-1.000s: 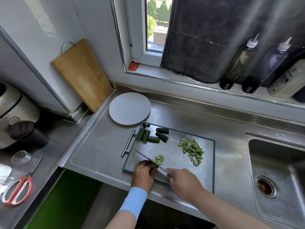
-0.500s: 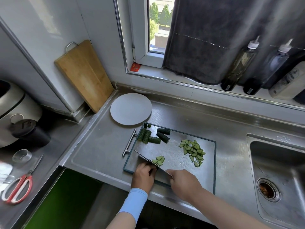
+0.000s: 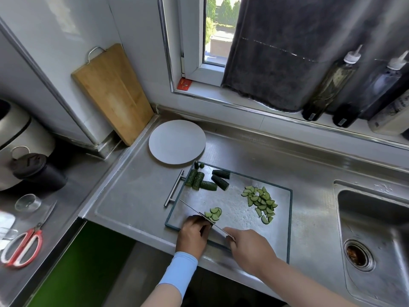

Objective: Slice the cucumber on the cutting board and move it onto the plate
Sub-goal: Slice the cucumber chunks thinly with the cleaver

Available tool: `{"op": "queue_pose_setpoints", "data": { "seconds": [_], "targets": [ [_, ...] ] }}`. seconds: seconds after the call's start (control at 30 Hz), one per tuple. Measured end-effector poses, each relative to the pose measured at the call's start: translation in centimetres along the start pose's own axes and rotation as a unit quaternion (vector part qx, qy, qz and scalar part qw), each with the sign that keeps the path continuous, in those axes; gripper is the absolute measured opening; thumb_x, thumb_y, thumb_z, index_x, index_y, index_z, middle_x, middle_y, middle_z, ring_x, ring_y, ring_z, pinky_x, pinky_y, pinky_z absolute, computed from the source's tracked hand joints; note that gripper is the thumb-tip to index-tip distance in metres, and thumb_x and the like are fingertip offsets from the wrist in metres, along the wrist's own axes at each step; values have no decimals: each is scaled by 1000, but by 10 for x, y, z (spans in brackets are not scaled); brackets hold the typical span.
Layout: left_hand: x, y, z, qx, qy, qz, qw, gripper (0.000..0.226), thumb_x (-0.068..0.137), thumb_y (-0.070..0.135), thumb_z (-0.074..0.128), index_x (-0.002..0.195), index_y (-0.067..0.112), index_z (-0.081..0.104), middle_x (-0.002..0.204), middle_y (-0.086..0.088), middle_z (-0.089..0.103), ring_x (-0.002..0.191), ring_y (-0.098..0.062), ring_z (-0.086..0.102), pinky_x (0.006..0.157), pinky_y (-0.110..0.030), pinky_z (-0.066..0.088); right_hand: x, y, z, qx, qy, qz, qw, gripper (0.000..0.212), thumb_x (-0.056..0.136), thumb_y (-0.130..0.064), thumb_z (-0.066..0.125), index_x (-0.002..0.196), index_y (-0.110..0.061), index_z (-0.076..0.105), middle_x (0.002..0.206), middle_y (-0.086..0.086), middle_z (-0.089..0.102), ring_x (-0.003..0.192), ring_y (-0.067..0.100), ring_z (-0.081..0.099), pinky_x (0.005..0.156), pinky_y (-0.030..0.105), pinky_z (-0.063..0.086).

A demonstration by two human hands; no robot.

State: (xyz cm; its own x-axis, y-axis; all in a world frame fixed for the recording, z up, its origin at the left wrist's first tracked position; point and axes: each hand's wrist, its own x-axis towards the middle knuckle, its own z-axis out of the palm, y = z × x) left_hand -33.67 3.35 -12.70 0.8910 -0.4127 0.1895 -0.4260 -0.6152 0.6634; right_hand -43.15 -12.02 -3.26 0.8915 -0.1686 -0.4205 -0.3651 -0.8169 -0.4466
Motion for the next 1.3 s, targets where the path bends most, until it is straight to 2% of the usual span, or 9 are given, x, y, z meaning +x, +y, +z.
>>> {"op": "queue_pose_setpoints", "data": {
  "seconds": [0.13,0.27,0.37,0.43,0.8,0.9,1.0,1.17,1.3],
  "targets": [
    [0,-1,0,3,7,11,1000,17,73,9,81,84,21,75,92,0,68,85,-15,62,83,-17,45,0,0,0,4,-3,-1,1000,25,101,-30,38,116,-30,58,89,1,70,83,25,62,78,38,54],
    [0,-2,1,0,14,15,1000,17,72,7,81,83,19,75,92,-1,68,87,-16,62,84,-22,49,2,-2,-1,10,-10,9,1000,30,101,-28,39,124,-25,59,97,1,73,88,24,64,81,37,55],
    [-2,-3,3,-16,24,12,1000,18,70,4,82,82,16,76,90,-2,68,85,-17,62,81,-21,49,5,-2,0,17,-26,14,999,24,99,-23,38,105,-28,61,80,-2,66,79,25,61,71,35,50],
    [-2,-5,6,-22,26,12,999,19,68,2,83,81,14,75,88,-2,67,83,-17,61,78,-20,48,7,-2,0,12,-37,18,999,20,97,-19,37,89,-28,54,71,-3,57,76,27,58,63,34,42],
    [-5,-1,5,-4,29,5,1000,19,69,2,82,81,13,74,85,-3,66,82,-18,59,74,-23,48,7,-3,1,-2,-39,16,999,15,96,-21,38,87,-27,47,69,-3,52,71,27,52,61,35,40],
    [-4,3,1,-3,20,-1,1000,19,69,3,82,82,14,75,87,-3,67,80,-19,61,74,-24,50,4,-3,2,8,-21,19,1000,22,99,-27,37,106,-26,58,84,1,68,80,29,62,72,38,53],
    [-3,4,-1,0,10,-9,1000,18,71,5,81,85,15,74,91,-3,67,83,-17,61,80,-21,49,-1,-3,3,5,-1,9,1000,31,101,-32,37,123,-24,56,97,3,73,89,28,65,80,42,55],
    [-3,4,-2,5,1,-10,1000,21,71,3,80,86,16,74,91,-3,67,84,-15,60,81,-17,45,-2,-4,2,10,5,4,1000,32,103,-33,38,126,-24,57,107,5,73,97,29,65,84,42,55],
    [-2,6,-3,4,3,-9,1000,21,70,2,81,85,15,74,89,-3,68,83,-13,58,84,-9,38,1,-5,1,12,-5,8,1000,31,103,-30,38,124,-24,60,99,4,73,91,28,64,81,39,54]
  ]
}}
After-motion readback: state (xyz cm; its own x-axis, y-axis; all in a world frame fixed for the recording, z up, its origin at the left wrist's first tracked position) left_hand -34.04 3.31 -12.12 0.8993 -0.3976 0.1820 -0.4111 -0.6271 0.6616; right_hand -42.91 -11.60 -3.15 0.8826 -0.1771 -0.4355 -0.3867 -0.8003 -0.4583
